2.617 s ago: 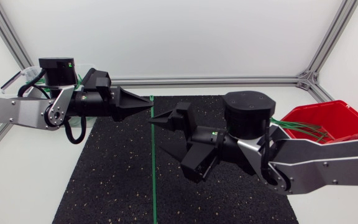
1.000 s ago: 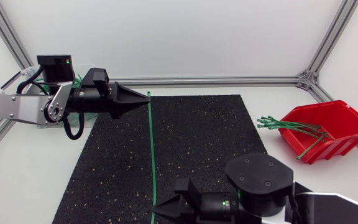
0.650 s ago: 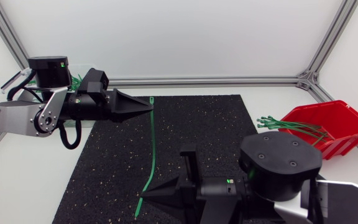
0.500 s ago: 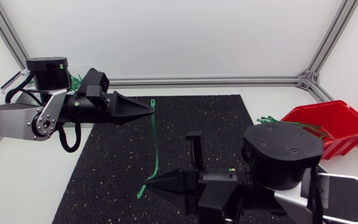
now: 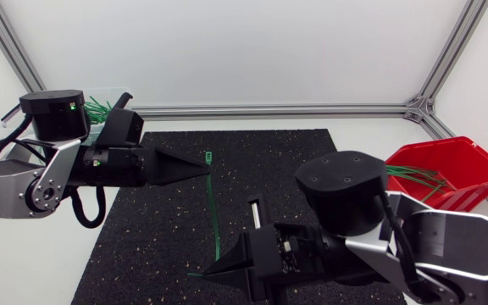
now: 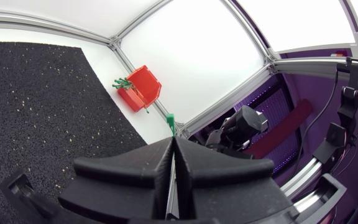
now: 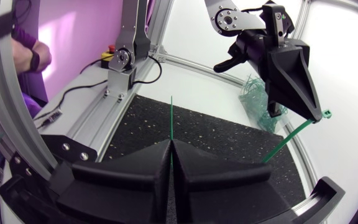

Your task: Take a green cable tie from the red box, thread the tail through the head to close it, then place it in the transparent bin on the left.

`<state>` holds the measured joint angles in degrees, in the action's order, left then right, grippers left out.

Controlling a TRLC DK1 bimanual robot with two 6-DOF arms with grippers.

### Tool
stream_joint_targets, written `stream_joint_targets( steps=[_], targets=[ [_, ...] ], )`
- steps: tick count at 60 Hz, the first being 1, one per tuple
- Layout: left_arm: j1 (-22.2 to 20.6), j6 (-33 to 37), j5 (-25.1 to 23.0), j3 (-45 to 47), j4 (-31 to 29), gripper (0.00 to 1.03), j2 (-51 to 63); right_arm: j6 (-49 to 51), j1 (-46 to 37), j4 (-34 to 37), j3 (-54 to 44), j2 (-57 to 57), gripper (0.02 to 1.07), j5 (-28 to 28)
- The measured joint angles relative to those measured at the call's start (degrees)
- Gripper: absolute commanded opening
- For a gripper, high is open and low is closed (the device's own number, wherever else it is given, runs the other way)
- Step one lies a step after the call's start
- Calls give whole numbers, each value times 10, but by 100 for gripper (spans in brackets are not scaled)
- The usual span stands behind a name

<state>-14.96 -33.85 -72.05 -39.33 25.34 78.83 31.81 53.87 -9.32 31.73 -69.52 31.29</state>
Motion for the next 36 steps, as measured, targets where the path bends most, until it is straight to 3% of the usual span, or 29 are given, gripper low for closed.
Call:
stream_joint_targets(
  steps=[7,17,36],
  targets=[
    [-7,20,10,16,7,4,-11,-61,0,98,52,2,8,59],
    [-23,31,24,31,22,4,-17,-195,0,165,99,20,8,71],
    [-45,40,54,60,47,4,-61,-473,-50,184,156,41,8,179]
  ],
)
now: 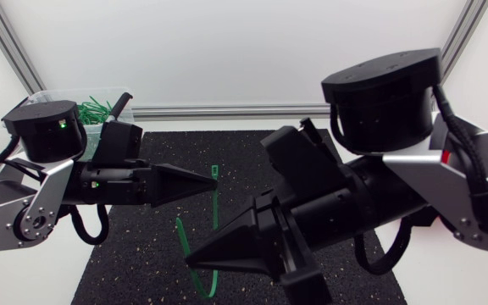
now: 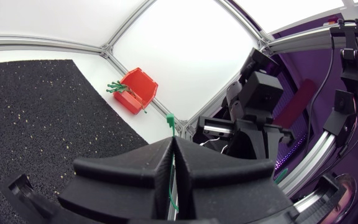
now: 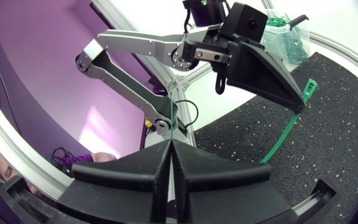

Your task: Take a green cable tie from the red box, thread the tail through the head to close it, then place it in the transparent bin on the left.

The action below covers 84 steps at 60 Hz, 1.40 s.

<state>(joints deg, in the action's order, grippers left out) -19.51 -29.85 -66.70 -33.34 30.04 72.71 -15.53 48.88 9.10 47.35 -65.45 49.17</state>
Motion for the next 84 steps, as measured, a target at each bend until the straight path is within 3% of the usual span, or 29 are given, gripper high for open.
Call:
stream_joint_targets(
  steps=[21,33,57,73,84],
  targets=[
    [-44,6,66,51,28,4,-71,-262,-66,-38,16,-2,8,89],
    [-61,12,90,56,30,4,-110,-355,-92,-37,25,-20,8,124],
    [-113,-23,162,56,27,4,-199,-431,-112,43,89,9,8,165],
    [-163,-31,233,33,-19,4,-240,-432,-115,120,135,35,8,172],
    [-193,-31,257,21,-36,4,-266,-432,-115,145,143,44,8,183]
  ],
)
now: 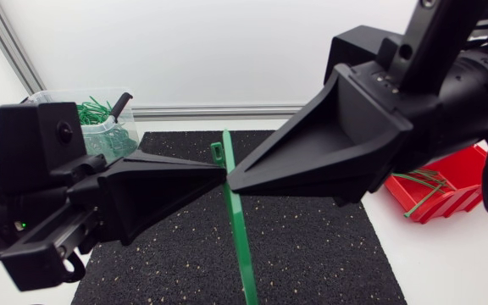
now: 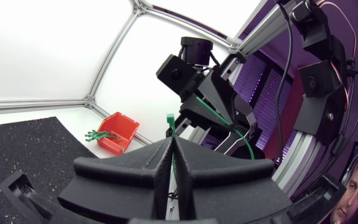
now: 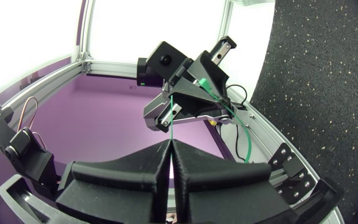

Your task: Take a green cable tie from the red box, thread the tail through the head to close it, then place it in the transparent bin on the left.

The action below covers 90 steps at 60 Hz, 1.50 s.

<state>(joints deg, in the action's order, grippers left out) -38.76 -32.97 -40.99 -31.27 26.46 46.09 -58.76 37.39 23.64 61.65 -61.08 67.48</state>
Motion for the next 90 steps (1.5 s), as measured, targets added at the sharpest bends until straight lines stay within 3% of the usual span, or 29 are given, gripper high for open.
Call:
stream_joint_targets(
  steps=[23,90],
  targets=[
    [-31,13,40,-3,-16,4,-9,0,0,21,0,-1,8,4],
    [-30,15,43,-3,-25,4,-13,0,2,1,-18,-29,8,9]
  ],
)
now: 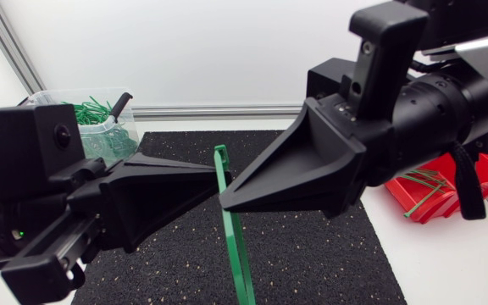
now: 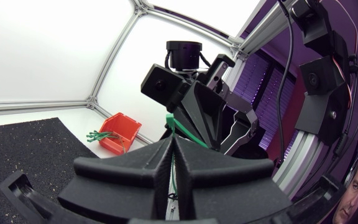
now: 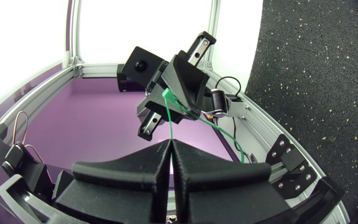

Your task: Take a green cable tie from the red box, thread the tail through the head to close it, then place it in the transparent bin on the left.

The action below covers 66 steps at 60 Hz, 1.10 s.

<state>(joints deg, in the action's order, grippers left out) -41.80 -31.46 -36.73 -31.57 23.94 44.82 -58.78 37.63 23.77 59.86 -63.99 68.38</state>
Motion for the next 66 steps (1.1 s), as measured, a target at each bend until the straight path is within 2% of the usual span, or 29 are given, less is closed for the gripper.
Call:
stream_joint_targets(
  steps=[66],
  targets=[
    [1,0,9,0,-23,4,-11,0,-6,-26,-7,2,8,0]
  ],
)
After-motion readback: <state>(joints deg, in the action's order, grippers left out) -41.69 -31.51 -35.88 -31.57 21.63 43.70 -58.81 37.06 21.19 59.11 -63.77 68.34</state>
